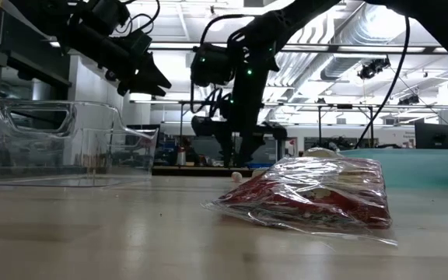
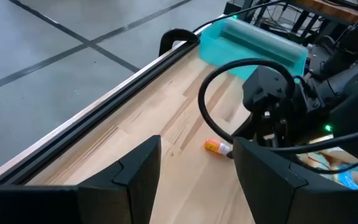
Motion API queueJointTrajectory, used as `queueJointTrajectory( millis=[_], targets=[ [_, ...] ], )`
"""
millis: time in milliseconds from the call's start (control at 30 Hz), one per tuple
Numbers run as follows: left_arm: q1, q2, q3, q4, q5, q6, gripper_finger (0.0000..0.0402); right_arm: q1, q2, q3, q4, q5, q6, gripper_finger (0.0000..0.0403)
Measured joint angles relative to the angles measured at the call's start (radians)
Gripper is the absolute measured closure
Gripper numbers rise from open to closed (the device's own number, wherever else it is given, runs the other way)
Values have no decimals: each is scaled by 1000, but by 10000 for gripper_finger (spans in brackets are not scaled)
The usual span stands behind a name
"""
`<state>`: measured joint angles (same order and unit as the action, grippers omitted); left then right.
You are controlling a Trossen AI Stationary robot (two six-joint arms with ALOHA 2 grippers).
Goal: Pick & Place Food Item
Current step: Put the orange food coloring into the red bin
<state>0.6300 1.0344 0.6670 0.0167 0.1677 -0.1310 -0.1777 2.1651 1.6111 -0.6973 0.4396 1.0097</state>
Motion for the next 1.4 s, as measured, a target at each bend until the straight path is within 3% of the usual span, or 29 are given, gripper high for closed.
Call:
queueJointTrajectory(
  millis=[933,1400],
  targets=[
    [0,0,0,0,0,1,207,0,4,-1,-10,60,75,291],
    [0,0,0,0,0,3,207,7,4,-1,-10,121,70,238]
  ],
)
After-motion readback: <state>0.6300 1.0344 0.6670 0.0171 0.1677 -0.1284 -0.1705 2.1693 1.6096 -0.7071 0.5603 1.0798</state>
